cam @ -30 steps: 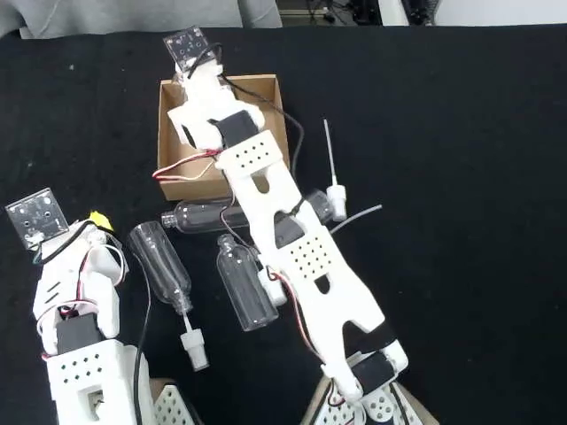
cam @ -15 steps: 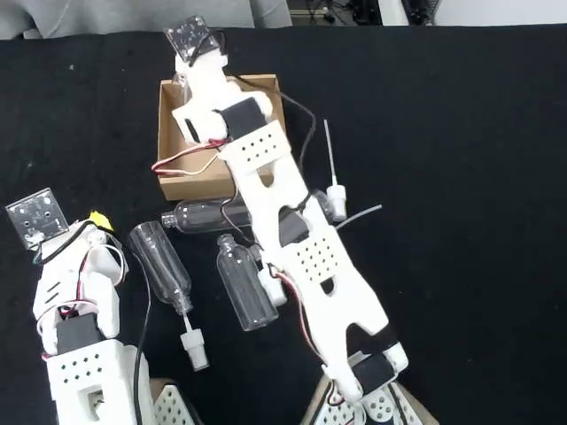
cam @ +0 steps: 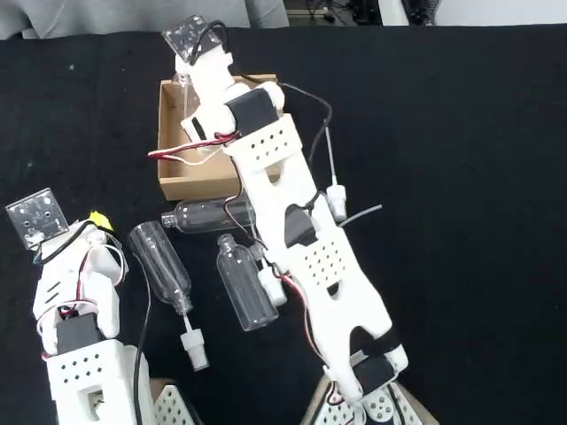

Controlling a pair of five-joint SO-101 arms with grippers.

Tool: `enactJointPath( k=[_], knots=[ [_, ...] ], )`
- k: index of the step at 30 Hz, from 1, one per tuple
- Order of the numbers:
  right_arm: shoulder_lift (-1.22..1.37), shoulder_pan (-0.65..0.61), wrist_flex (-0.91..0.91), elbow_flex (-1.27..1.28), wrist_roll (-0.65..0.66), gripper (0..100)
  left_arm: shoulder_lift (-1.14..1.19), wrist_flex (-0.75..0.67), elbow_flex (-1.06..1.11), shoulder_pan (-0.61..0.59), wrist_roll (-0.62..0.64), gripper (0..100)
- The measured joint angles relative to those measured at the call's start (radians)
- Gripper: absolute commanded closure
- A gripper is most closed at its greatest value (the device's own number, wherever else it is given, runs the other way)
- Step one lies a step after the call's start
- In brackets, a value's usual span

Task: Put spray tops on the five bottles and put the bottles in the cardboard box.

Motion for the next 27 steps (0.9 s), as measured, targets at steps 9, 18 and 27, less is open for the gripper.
enactJointPath(
  k=[9, 18, 27],
  knots=[
    [-0.172, -0.003, 0.002, 0.044, 0.026, 68.0, 0.000, 0.000, 0.000, 0.000, 0.000, 92],
    [-0.502, -0.003, 0.002, 0.494, 0.026, 68.0, 0.000, 0.000, 0.000, 0.000, 0.000, 92],
    [-0.721, -0.003, 0.002, 0.793, 0.026, 68.8, 0.000, 0.000, 0.000, 0.000, 0.000, 92]
  ],
)
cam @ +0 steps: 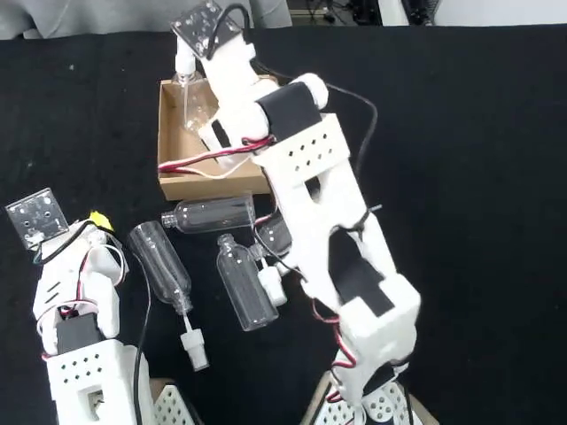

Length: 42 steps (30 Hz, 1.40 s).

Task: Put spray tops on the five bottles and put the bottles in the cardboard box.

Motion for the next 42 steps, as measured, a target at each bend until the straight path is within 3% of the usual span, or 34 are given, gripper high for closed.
enactJointPath(
  k=[6, 27, 42],
  knots=[
    [-0.057, -0.002, 0.000, 0.152, 0.000, 84.2, 0.000, 0.000, 0.000, 0.000, 0.000, 92],
    [-0.229, -0.127, -0.009, 0.486, 0.000, 84.6, 0.000, 0.000, 0.000, 0.000, 0.000, 92],
    [-0.275, -0.133, -0.175, 0.810, -0.002, 84.5, 0.000, 0.000, 0.017, 0.000, -0.037, 92]
  ],
)
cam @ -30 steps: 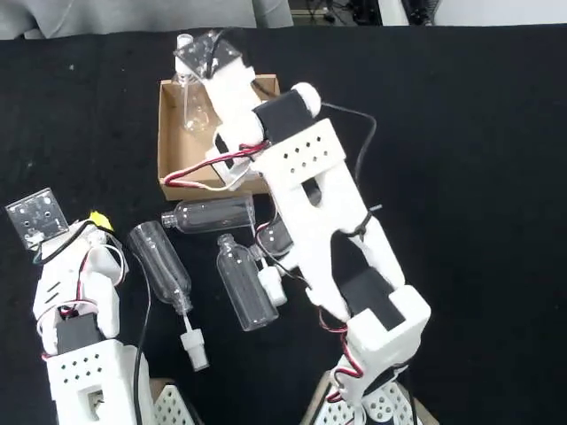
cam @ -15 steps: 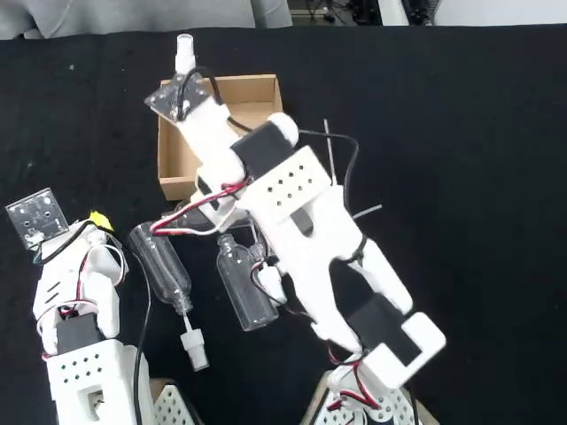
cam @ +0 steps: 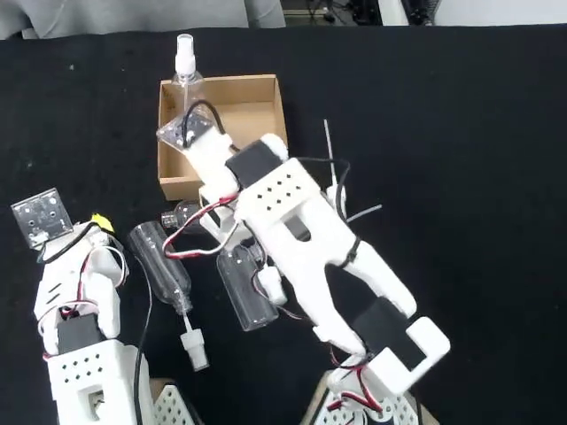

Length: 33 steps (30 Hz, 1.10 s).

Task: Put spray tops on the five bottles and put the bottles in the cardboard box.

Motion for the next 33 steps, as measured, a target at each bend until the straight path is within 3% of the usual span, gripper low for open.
enactJointPath(
  k=[12, 20, 33],
  knots=[
    [-0.095, -0.064, -0.244, 0.279, -0.083, 84.5, 0.000, 0.000, 0.000, 0.000, -0.005, 92],
    [-0.095, -0.069, -0.261, 0.310, -0.170, 76.4, 0.000, 0.000, 0.000, 0.000, -0.005, 92],
    [-0.095, -0.130, -0.373, 0.459, -0.184, 76.8, 0.000, 0.000, 0.000, 0.000, -0.005, 92]
  ],
)
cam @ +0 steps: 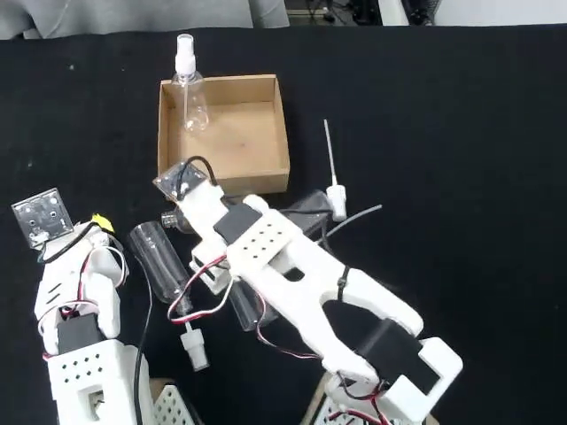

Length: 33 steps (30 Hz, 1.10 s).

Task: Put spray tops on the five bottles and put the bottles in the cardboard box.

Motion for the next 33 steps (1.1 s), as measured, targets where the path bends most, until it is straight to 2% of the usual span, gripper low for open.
enactJointPath(
  k=[15, 33],
  knots=[
    [0.000, 0.000, -0.114, 0.092, -0.041, 76.8, 0.000, 0.000, 0.000, 0.000, 0.000, 92],
    [0.167, -0.002, -0.068, -0.009, -0.044, 76.8, 0.000, 0.000, 0.000, 0.000, 0.000, 92]
  ],
)
